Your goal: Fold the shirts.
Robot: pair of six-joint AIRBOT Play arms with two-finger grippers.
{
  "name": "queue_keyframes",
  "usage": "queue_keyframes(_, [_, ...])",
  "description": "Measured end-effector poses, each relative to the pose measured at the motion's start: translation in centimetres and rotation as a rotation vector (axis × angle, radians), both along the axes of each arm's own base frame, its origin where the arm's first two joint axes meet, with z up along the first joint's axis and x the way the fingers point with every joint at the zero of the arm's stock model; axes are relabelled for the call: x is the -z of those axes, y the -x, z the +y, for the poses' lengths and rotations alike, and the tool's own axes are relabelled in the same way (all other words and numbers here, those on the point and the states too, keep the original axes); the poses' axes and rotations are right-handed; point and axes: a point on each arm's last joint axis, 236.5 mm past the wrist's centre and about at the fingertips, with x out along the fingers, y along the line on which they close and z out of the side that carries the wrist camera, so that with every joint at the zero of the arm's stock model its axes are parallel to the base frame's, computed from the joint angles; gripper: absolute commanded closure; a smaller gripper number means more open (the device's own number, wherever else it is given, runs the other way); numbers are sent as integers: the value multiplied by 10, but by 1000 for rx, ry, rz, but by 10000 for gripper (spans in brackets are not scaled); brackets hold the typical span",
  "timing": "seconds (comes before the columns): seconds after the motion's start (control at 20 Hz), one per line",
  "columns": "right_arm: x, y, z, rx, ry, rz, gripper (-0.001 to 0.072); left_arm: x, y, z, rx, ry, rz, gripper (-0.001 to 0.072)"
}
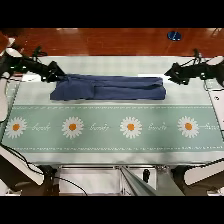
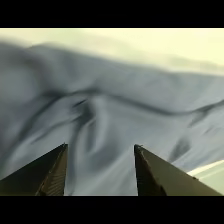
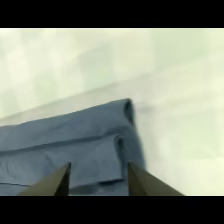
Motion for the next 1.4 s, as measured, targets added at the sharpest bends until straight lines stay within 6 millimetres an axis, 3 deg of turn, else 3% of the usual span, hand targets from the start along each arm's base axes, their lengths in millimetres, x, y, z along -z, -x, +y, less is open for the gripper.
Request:
queue_keyframes(0.15, [5,15,-29,45,23,56,301,-31,9,24,-7,-36,-52,199])
queue_keyframes(0.25, [15,23,-30,58,16,94,301,-59,7,22,-26,-33,-152,199])
queue_keyframes(0.4, [34,25,-18,63,-26,132,300,-91,14,-9,8,-18,-276,199])
queue_keyframes(0.65, [57,27,23,7,-115,181,309,-103,32,-68,121,-1,-342,199])
queue_keyframes(0.7, [59,28,32,-7,-129,187,333,-104,34,-78,139,1,-351,199])
queue_keyframes(0.75, [61,29,38,-26,-133,192,451,-106,34,-88,154,5,-363,200])
queue_keyframes(0.8, [64,32,44,-51,-131,200,655,-104,36,-97,170,7,-363,200])
queue_keyframes(0.85, [65,34,49,-80,-123,202,689,-103,36,-106,182,7,-370,202])
queue_keyframes(0.9, [62,35,54,-108,-121,195,689,-103,37,-113,194,9,-374,210])
queue_keyframes(0.95, [57,35,59,-129,-126,185,690,-101,39,-121,210,11,-372,302])
queue_keyframes(1.0, [49,35,63,-151,-126,170,690,-100,40,-128,220,13,-372,519])
queue_keyframes(1.05, [40,35,64,-167,-113,154,690,-100,42,-135,233,16,-373,684])
queue_keyframes(1.2, [4,50,54,-216,-6,114,690,-99,48,-153,274,24,-372,691])
queue_keyframes(1.4, [-56,102,41,-246,152,42,690,-93,62,-196,361,16,-377,692])
